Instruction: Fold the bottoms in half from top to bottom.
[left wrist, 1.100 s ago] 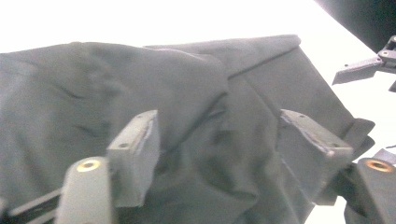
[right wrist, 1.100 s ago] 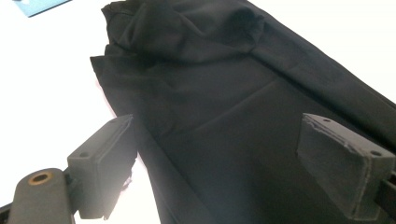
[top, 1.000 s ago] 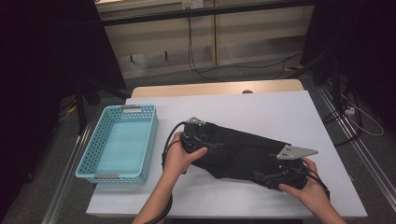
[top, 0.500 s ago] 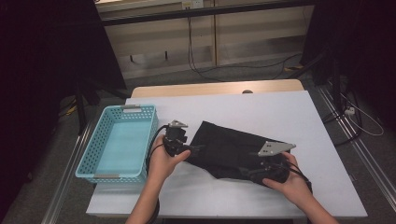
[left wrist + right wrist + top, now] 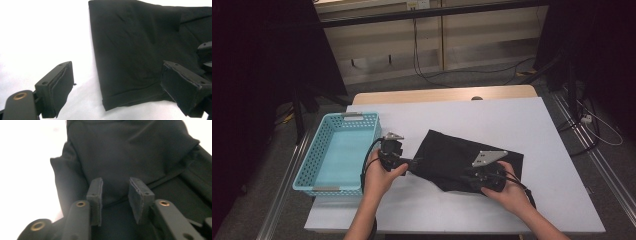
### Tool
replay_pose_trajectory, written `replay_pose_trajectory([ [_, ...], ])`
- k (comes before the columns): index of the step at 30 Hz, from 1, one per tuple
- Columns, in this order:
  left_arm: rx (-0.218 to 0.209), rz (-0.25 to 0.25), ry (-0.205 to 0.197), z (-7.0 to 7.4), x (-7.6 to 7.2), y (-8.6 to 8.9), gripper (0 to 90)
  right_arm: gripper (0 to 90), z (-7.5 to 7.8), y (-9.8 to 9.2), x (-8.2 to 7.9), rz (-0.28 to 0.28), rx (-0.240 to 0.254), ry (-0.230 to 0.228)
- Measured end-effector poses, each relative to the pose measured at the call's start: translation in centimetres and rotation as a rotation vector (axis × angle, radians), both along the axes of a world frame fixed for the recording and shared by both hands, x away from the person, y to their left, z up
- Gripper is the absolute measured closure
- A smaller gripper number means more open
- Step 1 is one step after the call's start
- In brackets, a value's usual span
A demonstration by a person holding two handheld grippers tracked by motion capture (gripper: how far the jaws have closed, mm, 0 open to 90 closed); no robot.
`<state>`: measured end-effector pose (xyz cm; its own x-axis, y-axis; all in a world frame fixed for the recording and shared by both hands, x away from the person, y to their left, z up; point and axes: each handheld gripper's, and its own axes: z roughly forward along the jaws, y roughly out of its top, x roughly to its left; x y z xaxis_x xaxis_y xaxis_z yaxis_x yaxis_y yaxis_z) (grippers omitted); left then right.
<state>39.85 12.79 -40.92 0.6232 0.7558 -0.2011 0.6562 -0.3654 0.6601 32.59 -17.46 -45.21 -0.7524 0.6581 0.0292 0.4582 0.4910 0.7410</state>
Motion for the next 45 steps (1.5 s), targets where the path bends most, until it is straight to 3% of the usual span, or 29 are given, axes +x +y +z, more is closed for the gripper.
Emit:
replay_pose_trajectory([
  [1, 0.000, 0.000, 0.000, 0.0, 0.0, 0.0, 12.0, 68.7, 0.0, 0.0, 0.0, 0.000, 0.000, 0.000],
  [2, -0.001, 0.002, 0.001, -0.1, 0.0, 0.0, 12.0, 75.1, -0.1, 0.2, 0.0, 0.001, -0.021, -0.010],
  [7, 0.007, 0.002, 0.004, -0.2, 0.2, -0.2, 11.4, 89.2, -0.2, 0.0, 0.0, 0.009, -0.024, -0.013],
  [16, -0.009, 0.007, 0.000, 0.1, 0.4, -0.2, 11.2, 90.0, 0.2, -1.1, -0.3, -0.014, 0.008, -0.003],
  [25, 0.001, 0.002, 0.009, -0.1, 0.7, -0.3, 11.1, 89.8, 0.8, -2.1, -0.7, -0.024, 0.054, -0.013],
  [26, 0.002, 0.002, 0.008, -0.1, 0.7, -0.2, 11.2, 82.0, 0.8, -2.0, -0.8, -0.025, 0.055, -0.020],
  [27, 0.003, 0.001, 0.008, 0.0, 0.7, -0.1, 11.2, 66.5, 0.6, -1.5, -0.8, -0.038, 0.036, -0.011],
  [32, 0.005, 0.004, 0.000, 0.1, 0.6, -0.2, 11.1, 55.7, 0.2, -0.5, -0.8, -0.030, 0.009, -0.013],
  [38, 0.005, 0.004, 0.019, -0.1, 0.3, 0.3, 11.1, 50.9, 0.0, 0.6, -0.5, 0.014, 0.014, -0.009],
  [40, 0.011, 0.007, 0.019, -0.2, 0.3, 0.4, 10.9, 56.3, -0.3, 1.0, -0.4, 0.025, -0.014, 0.011],
  [42, 0.012, 0.014, 0.020, -0.3, 0.3, 0.6, 10.8, 61.3, -0.3, 1.1, -0.4, 0.018, -0.022, 0.000],
  [43, 0.016, 0.013, 0.019, -0.3, 0.2, 0.7, 10.7, 76.1, -0.1, 1.0, -0.2, 0.012, -0.023, 0.004],
  [45, 0.014, 0.018, 0.017, -0.3, 0.1, 0.8, 10.6, 86.3, 0.0, 0.6, 0.0, -0.005, -0.010, 0.021],
])
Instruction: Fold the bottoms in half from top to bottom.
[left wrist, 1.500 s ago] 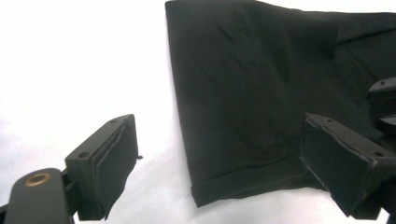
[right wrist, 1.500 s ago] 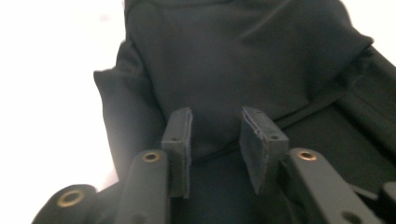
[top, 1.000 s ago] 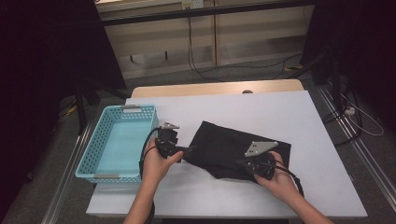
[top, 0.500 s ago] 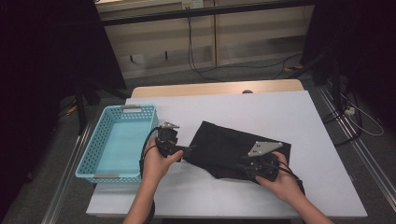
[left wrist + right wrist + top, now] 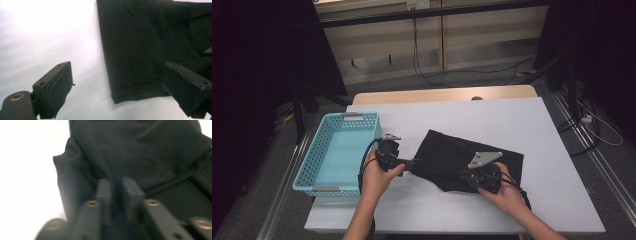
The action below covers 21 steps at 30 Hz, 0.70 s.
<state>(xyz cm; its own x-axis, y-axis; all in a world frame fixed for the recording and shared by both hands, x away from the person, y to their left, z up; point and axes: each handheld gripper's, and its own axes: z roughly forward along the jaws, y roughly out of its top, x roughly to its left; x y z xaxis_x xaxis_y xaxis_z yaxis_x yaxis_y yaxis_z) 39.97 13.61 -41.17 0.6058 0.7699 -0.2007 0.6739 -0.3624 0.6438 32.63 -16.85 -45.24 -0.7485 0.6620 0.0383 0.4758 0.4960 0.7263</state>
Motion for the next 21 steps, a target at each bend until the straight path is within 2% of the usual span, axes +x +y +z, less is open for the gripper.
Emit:
replay_pose_trajectory([
  [6, -0.007, -0.005, 0.004, -0.1, 0.0, 0.1, 9.8, 88.6, 0.2, -0.3, 0.1, 0.013, -0.018, -0.011],
  [11, -0.005, -0.005, 0.006, -0.3, 0.2, 0.0, 9.3, 88.6, 0.7, -0.9, -0.2, 0.005, 0.002, -0.021],
  [21, 0.001, -0.011, 0.004, -0.4, 0.4, -0.1, 9.1, 88.6, 1.1, -2.2, -0.6, -0.013, 0.012, -0.028],
])
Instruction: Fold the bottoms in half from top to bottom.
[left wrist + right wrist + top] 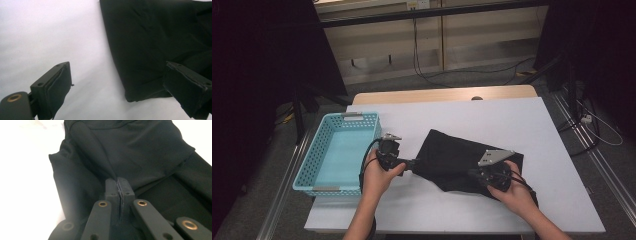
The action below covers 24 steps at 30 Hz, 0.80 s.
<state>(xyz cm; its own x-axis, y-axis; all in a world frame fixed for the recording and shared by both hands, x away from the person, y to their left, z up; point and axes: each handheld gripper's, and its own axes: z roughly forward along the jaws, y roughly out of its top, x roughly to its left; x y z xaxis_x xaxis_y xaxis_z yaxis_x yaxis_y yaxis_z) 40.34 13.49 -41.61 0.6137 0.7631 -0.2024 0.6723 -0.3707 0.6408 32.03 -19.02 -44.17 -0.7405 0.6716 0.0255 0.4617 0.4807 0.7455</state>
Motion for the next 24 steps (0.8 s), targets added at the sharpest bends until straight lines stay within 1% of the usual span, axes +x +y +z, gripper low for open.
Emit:
replay_pose_trajectory([
  [5, 0.003, 0.002, 0.002, -0.1, 0.1, -0.1, 9.1, 88.6, 0.3, -0.8, -0.4, -0.005, 0.006, -0.007],
  [6, 0.011, -0.012, -0.003, -0.1, 0.1, -0.2, 8.9, 88.6, 0.4, -0.9, -0.5, -0.006, 0.007, -0.008],
  [7, 0.005, -0.009, -0.002, -0.1, 0.0, -0.2, 8.9, 88.6, 0.4, -1.1, -0.6, -0.009, 0.009, -0.007],
  [13, 0.004, -0.014, -0.002, 0.0, 0.1, -0.3, 8.9, 88.6, 0.4, -1.9, -1.0, -0.019, 0.012, 0.001],
  [18, 0.009, -0.016, -0.003, -0.1, 0.2, -0.5, 8.9, 88.5, 0.5, -2.4, -1.2, -0.021, 0.006, -0.008],
  [24, 0.015, -0.017, -0.004, -0.1, 0.2, -0.6, 8.9, 88.6, 0.5, -3.4, -1.4, -0.037, 0.000, -0.004],
])
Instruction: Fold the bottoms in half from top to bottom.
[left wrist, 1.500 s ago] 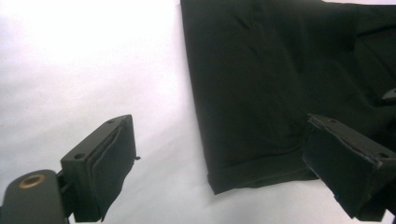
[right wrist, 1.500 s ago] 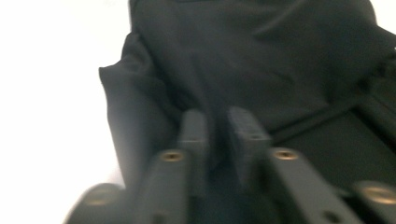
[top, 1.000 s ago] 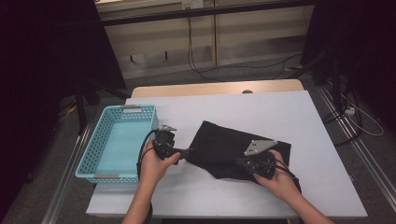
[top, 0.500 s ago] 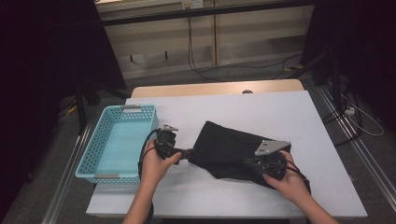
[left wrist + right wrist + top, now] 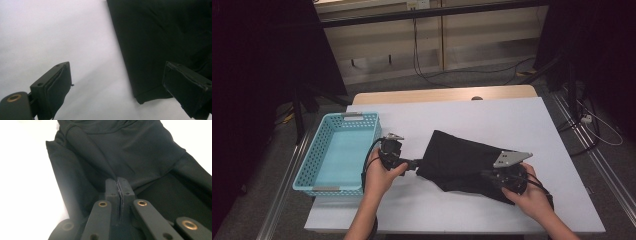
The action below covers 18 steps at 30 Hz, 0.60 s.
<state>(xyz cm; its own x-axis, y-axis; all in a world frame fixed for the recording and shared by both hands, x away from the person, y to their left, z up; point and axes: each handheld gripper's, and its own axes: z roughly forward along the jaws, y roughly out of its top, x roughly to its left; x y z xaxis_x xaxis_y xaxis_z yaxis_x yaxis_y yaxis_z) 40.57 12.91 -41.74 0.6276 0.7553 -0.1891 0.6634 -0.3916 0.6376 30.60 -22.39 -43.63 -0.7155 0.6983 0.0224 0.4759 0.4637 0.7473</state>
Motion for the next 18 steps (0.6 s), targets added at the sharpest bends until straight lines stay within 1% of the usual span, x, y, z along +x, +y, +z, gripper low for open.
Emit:
replay_pose_trajectory([
  [4, -0.004, 0.004, 0.000, 0.0, 0.0, -0.1, 8.9, 88.6, 0.0, -0.6, -0.2, -0.009, -0.001, 0.004],
  [5, 0.005, -0.006, 0.002, 0.0, 0.1, 0.0, 8.9, 88.5, 0.0, -0.6, -0.2, -0.009, -0.002, 0.001],
  [9, 0.005, -0.008, 0.006, 0.0, 0.1, -0.2, 8.9, 88.6, 0.1, -1.0, -0.4, -0.015, -0.005, 0.000],
  [11, 0.000, -0.003, 0.002, -0.1, 0.1, -0.3, 8.9, 88.6, 0.1, -1.2, -0.5, -0.015, -0.006, -0.002],
  [18, 0.004, -0.006, 0.001, -0.1, 0.2, -0.5, 8.9, 88.5, 0.1, -1.6, -0.8, -0.027, -0.009, -0.001],
])
